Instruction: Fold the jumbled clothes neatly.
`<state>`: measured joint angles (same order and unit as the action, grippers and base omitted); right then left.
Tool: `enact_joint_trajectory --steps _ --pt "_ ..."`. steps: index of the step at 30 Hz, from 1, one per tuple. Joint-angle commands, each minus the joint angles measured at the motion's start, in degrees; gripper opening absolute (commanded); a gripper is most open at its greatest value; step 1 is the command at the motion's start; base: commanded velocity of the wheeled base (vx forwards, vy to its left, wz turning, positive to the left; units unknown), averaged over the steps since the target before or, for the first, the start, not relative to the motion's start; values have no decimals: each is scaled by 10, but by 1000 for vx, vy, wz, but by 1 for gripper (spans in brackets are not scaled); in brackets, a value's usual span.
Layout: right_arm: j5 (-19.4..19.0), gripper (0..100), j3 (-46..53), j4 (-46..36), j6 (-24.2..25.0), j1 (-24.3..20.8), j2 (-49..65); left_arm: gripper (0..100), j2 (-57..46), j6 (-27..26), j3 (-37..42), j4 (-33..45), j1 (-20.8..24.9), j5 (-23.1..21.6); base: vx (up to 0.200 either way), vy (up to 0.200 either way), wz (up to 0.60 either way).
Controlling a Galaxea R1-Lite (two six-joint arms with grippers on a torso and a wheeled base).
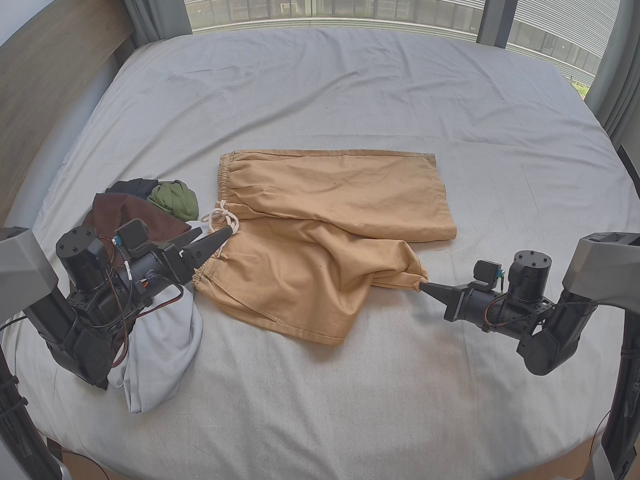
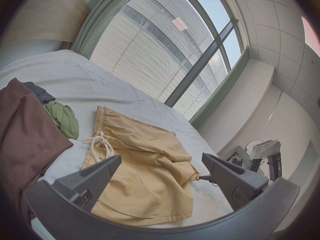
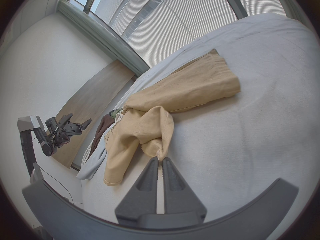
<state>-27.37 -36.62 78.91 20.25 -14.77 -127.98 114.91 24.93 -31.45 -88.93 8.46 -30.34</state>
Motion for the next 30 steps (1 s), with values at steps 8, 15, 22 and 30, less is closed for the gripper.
enact_joint_trajectory --steps 8,15,22,30 --pt "-1 0 20 4 -6 53 16 100 6 0 1 0 1 0 0 0 0" --pt "-1 0 20 4 -28 79 5 100 8 0 1 0 1 0 0 0 0" --pt "-7 0 15 28 -28 82 -14 100 8 0 1 0 1 0 0 0 0" --pt "-17 100 32 93 -23 73 -39 100 10 0 1 0 2 0 0 0 0"
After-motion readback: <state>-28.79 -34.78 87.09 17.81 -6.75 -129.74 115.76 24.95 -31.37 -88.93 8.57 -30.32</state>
